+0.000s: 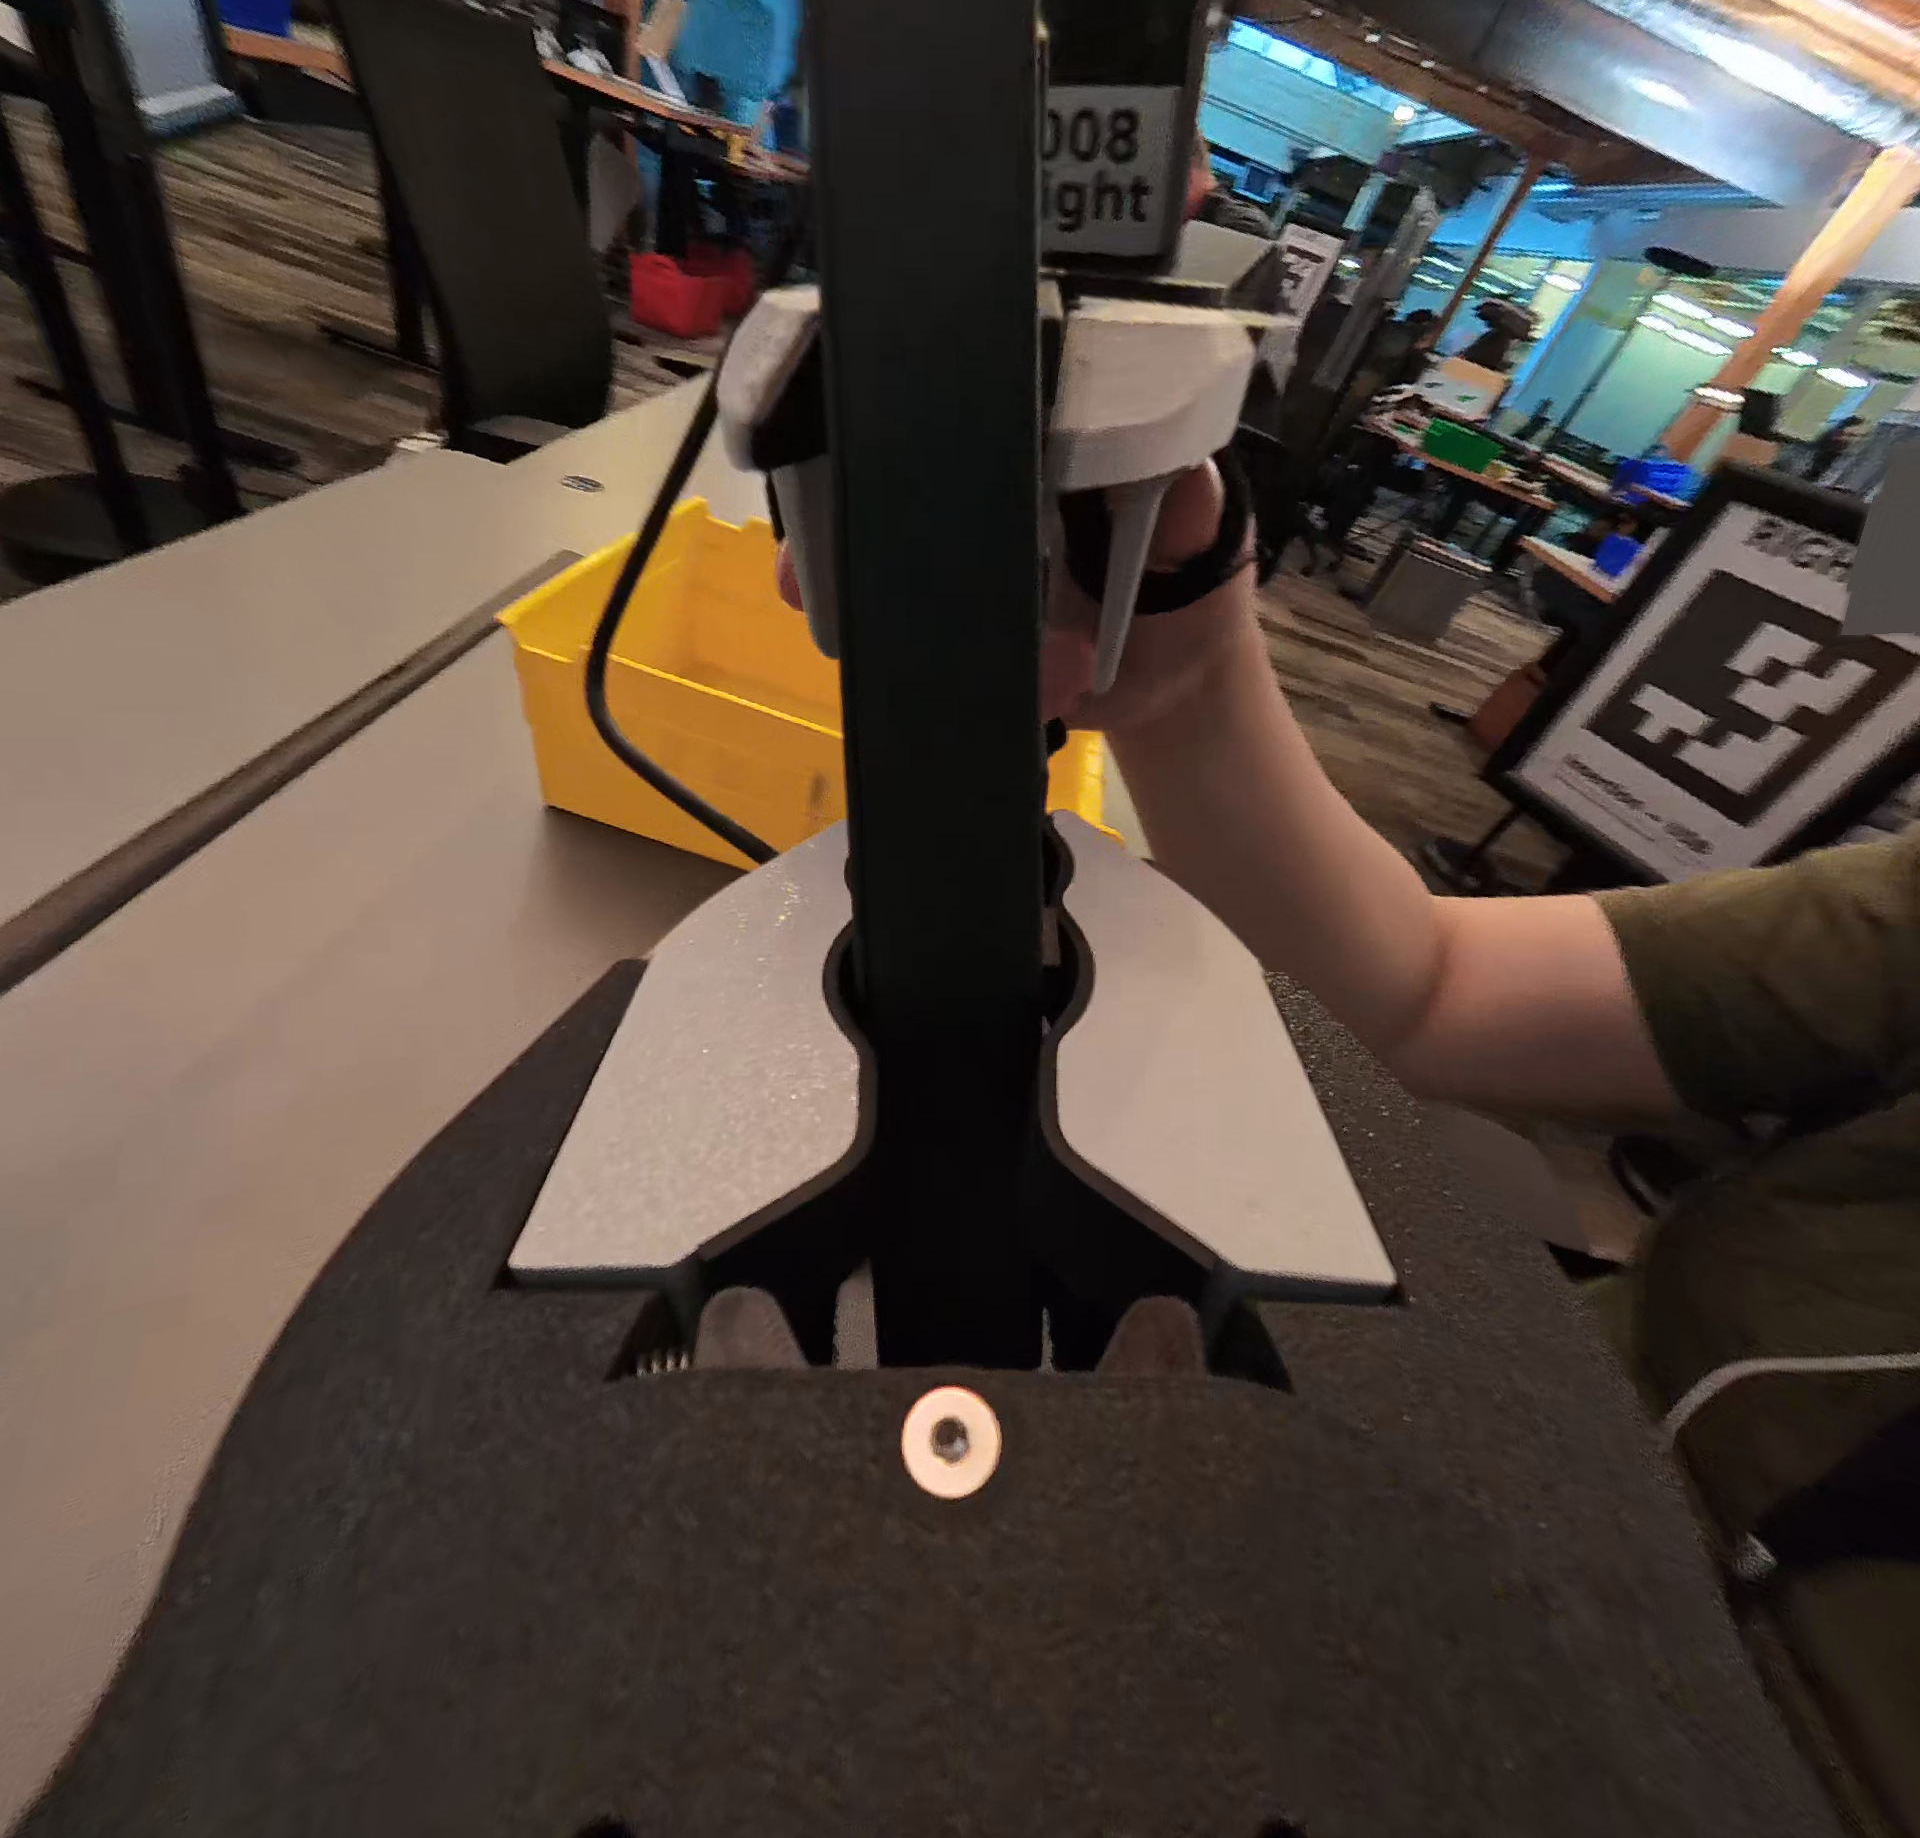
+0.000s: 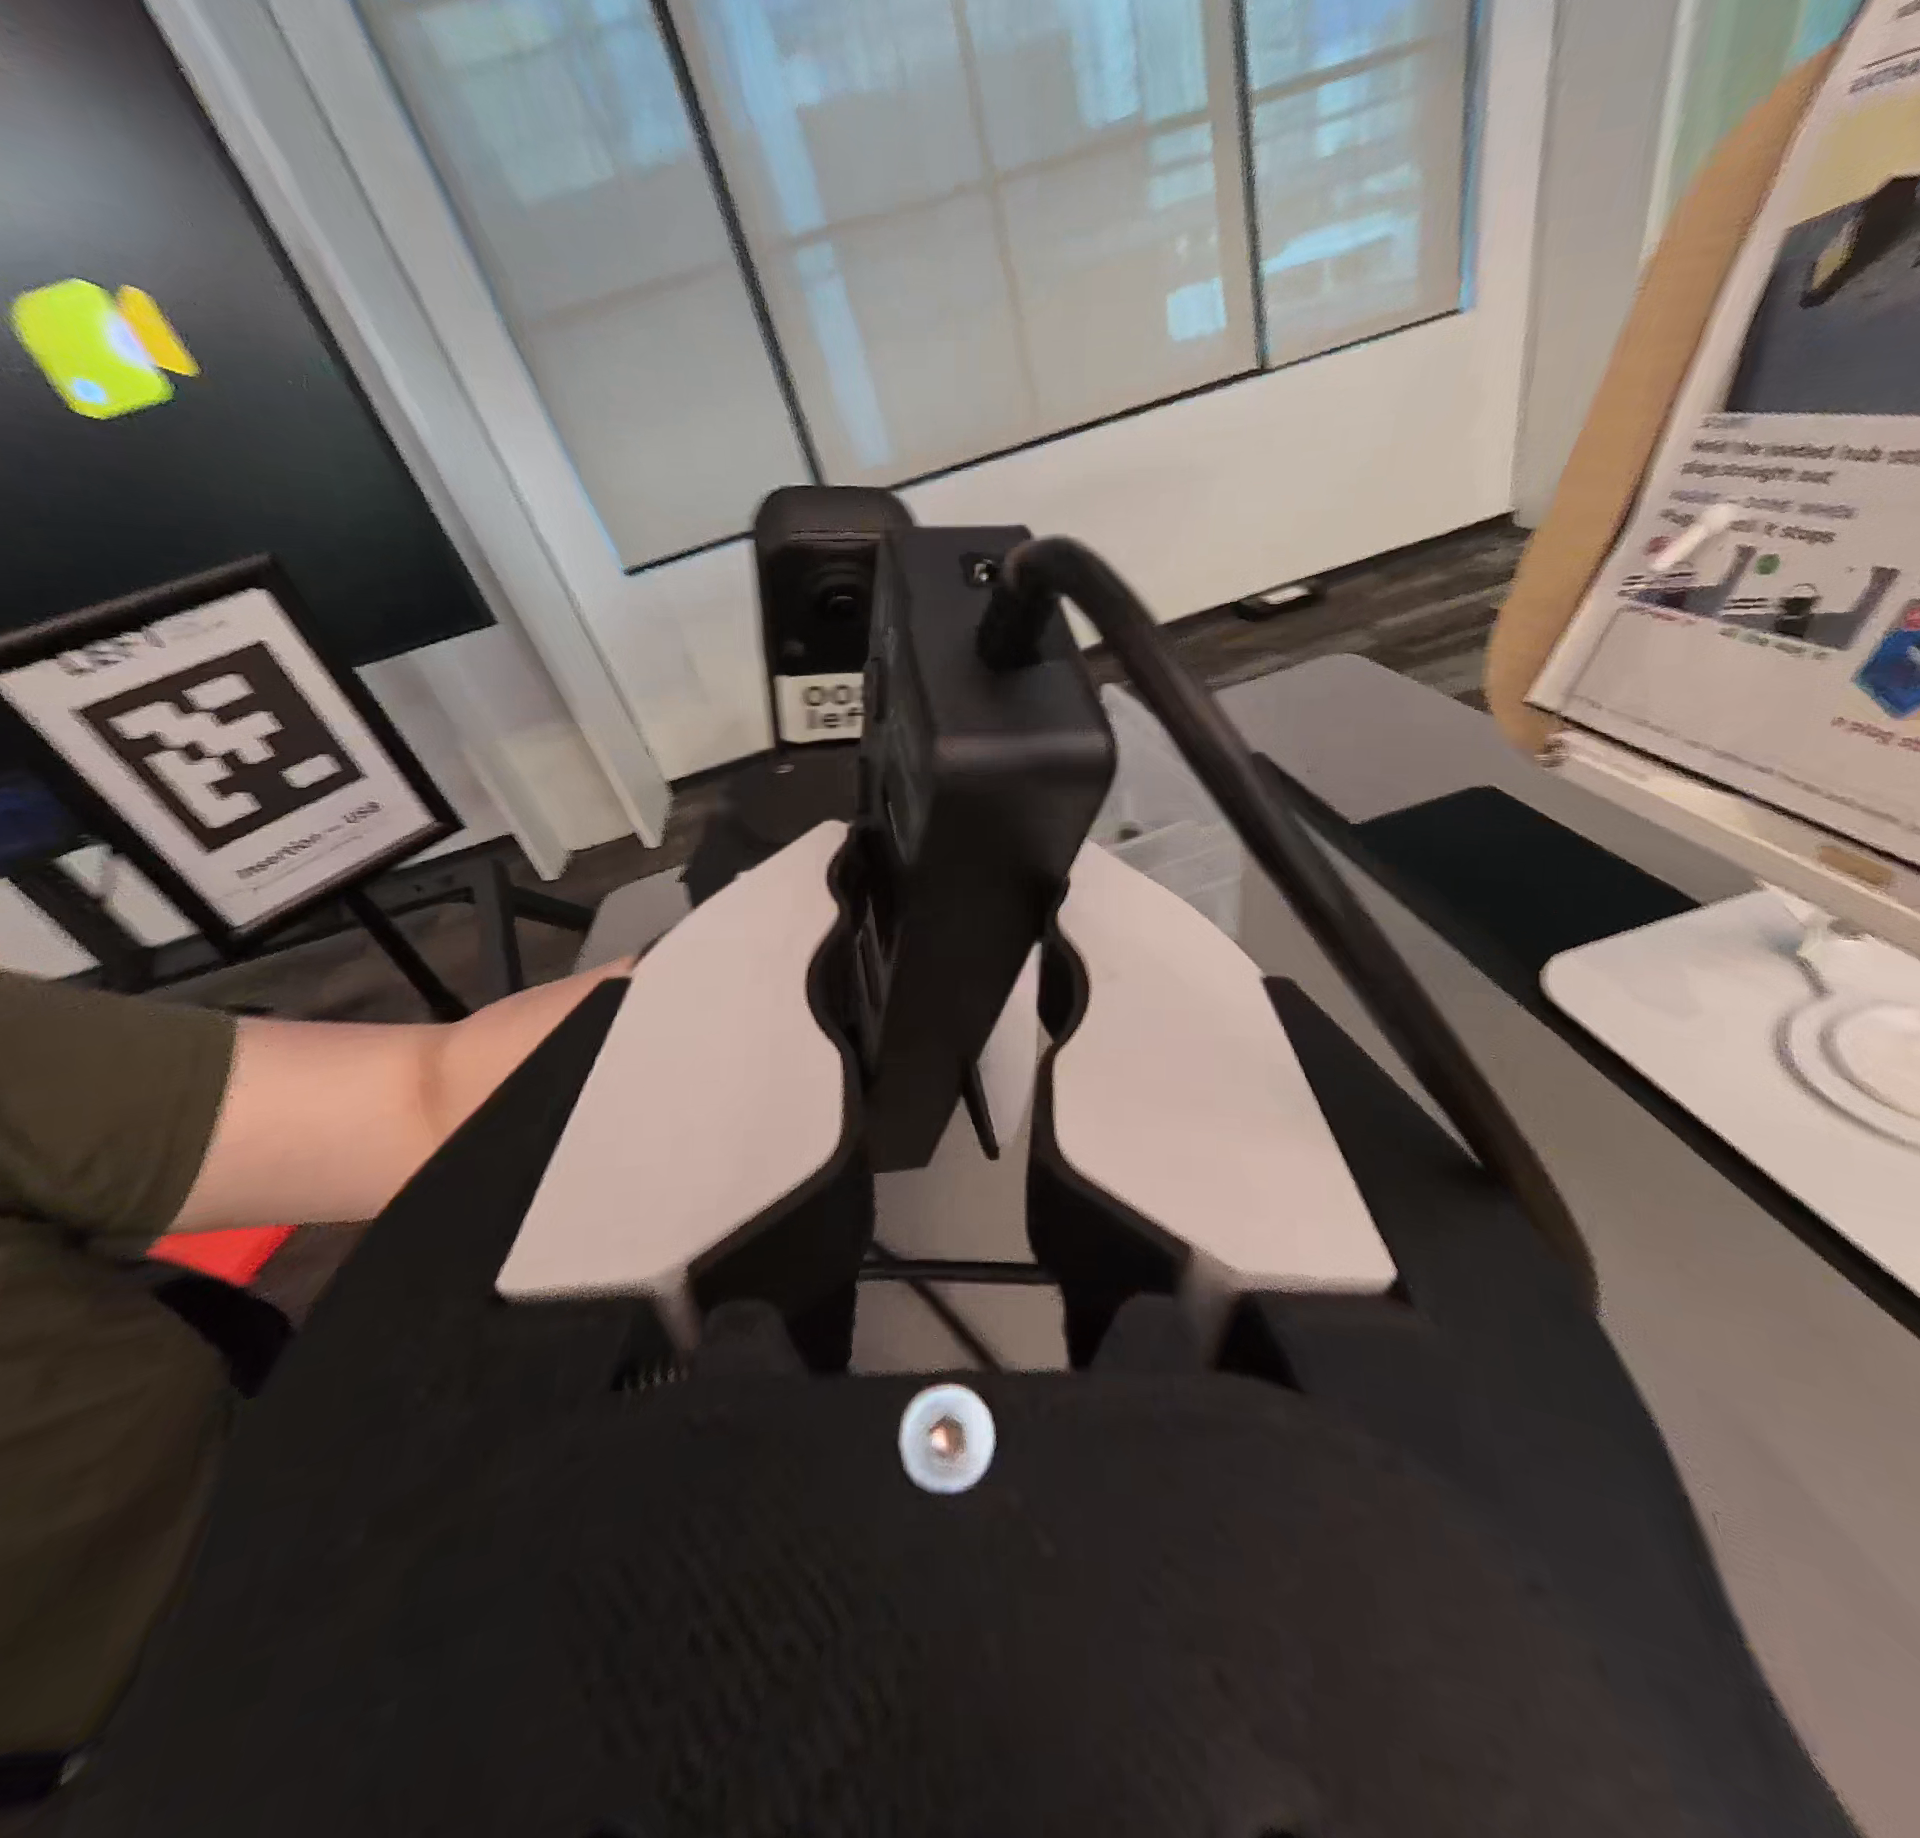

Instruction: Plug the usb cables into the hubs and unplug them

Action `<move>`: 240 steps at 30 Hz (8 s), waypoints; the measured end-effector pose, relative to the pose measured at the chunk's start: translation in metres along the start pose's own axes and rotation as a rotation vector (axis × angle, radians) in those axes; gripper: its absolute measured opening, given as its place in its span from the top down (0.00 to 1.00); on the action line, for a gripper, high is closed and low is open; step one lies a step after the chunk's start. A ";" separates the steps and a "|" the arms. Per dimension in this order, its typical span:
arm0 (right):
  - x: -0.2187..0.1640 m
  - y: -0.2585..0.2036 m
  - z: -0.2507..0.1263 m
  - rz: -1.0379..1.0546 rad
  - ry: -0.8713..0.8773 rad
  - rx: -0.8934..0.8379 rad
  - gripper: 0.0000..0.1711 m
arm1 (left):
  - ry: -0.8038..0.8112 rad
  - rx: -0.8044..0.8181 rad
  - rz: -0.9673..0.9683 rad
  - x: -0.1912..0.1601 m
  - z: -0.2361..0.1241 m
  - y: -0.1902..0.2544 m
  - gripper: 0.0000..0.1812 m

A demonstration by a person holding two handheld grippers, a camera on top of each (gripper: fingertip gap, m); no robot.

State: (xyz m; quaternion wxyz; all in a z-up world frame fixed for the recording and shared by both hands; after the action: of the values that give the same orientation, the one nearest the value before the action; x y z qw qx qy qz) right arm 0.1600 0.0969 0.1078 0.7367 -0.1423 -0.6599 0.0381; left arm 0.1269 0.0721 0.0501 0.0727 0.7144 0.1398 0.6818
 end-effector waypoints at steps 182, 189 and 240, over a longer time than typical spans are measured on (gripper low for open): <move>-0.226 -0.054 -0.022 -0.055 -0.595 -0.029 0.92 | -0.001 0.354 0.224 0.019 -0.063 -0.031 0.86; -0.248 -0.044 -0.019 0.018 -0.765 -0.010 0.95 | -0.001 0.359 0.230 0.020 -0.065 -0.030 0.86; -0.266 -0.066 -0.024 0.129 -0.894 0.147 0.95 | -0.023 0.358 0.237 0.017 -0.061 -0.031 0.86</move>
State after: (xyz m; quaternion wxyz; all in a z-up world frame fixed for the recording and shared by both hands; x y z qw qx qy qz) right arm 0.1417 -0.0346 -0.1328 0.3838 -0.1001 -0.8985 0.1882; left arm 0.0632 0.1010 0.0607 -0.1346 0.7350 0.1727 0.6417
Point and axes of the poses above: each gripper's, where its closed fingertips meet, z out along the fingers, x out of its top, y = z × x across the jaws, the point moved 3 cm from there along -z, back along the fingers, and after that the axes turned 4 degrees about y, right-handed, at the moved point
